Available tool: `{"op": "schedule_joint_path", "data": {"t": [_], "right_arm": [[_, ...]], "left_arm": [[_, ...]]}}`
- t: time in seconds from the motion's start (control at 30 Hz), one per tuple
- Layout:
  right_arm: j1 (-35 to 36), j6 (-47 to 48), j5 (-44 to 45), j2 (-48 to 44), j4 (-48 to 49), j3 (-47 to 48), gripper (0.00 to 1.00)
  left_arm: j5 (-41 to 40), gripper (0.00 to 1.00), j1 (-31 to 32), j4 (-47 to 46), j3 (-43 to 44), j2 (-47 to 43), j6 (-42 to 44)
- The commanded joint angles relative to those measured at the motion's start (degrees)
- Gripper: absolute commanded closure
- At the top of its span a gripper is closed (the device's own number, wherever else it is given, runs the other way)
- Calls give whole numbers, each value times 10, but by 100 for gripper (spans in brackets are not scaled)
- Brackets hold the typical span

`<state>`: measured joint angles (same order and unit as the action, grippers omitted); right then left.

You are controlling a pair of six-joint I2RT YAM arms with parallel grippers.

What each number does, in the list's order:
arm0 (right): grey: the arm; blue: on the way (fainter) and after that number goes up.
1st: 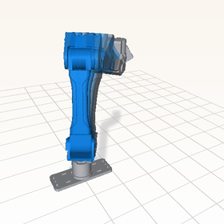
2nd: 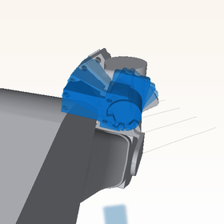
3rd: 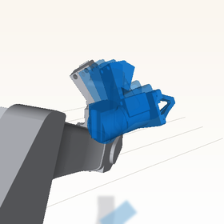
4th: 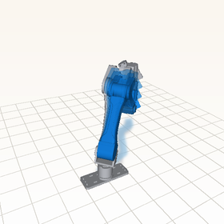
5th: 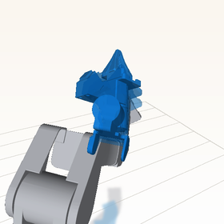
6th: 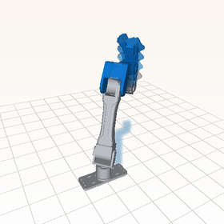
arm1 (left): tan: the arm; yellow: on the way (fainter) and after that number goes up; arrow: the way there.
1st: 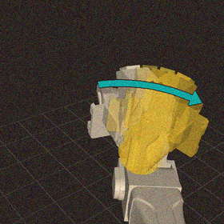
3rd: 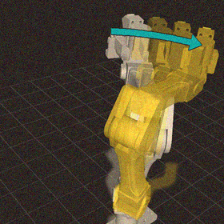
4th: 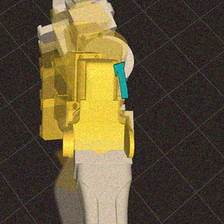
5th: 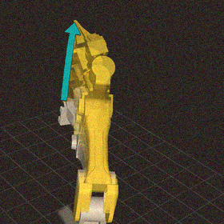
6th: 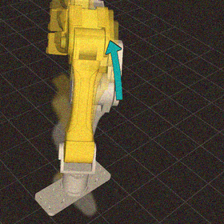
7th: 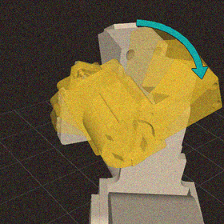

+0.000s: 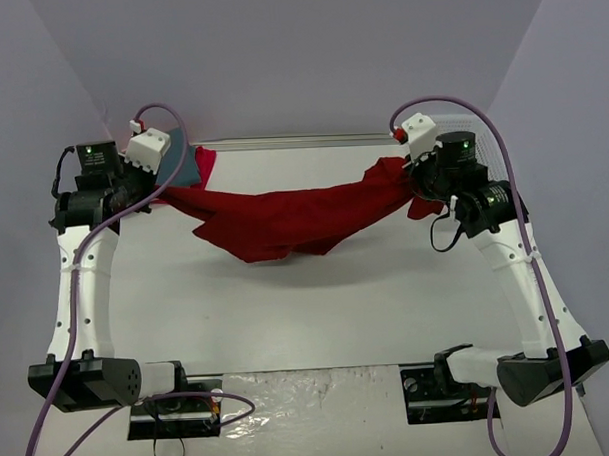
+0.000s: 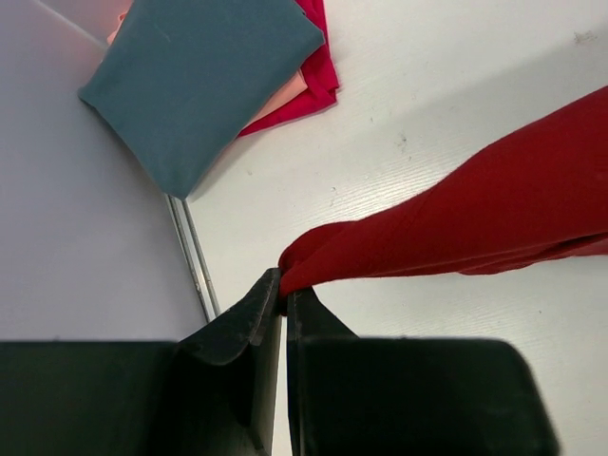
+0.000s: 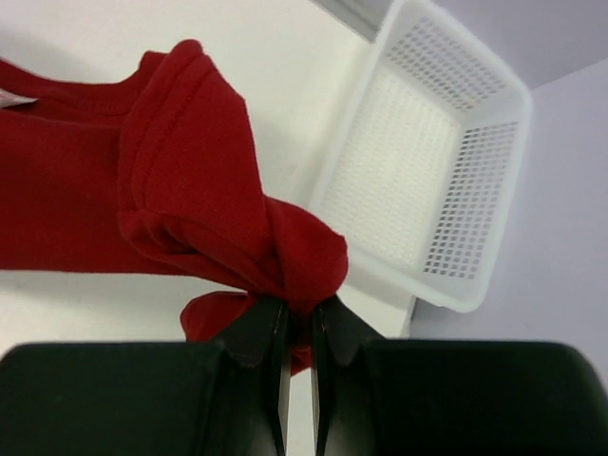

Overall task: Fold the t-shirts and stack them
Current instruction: Flatten out the tshirt

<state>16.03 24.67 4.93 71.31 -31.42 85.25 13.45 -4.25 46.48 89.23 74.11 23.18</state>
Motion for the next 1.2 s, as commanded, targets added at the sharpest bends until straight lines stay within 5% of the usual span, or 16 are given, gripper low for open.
{"op": "schedule_joint_path", "data": {"t": [0.0, 0.07, 0.1, 0.13, 0.23, 0.5, 0.63, 0.93, 1.17], "right_arm": [[-6, 27, -81, -20, -45, -22, 100], [-5, 67, -201, -23, -95, -32, 95], [-3, 90, -240, -22, -157, -33, 85], [-1, 106, -268, -21, -180, -38, 54], [-2, 119, -279, -32, -189, -61, 35], [13, 104, -288, 32, -186, -63, 32], [81, 82, -286, 92, -173, -52, 32], [194, 73, -317, 268, -161, 46, 33], [202, 73, -261, 385, -135, 141, 36]], "left_arm": [[-11, 98, -7, -13, 7, -29, -13], [-11, 98, -7, -12, 6, -27, -14], [-12, 98, -7, -12, 3, -27, -12], [-12, 98, -7, -12, 2, -25, -11], [-8, 98, -6, -17, -9, -25, -10], [21, 97, 0, -17, -31, -20, -13], [21, 97, 2, -22, -53, -22, -13], [24, 98, 3, -55, -131, -48, -25], [25, 98, 3, -68, -172, -62, -29]]}}
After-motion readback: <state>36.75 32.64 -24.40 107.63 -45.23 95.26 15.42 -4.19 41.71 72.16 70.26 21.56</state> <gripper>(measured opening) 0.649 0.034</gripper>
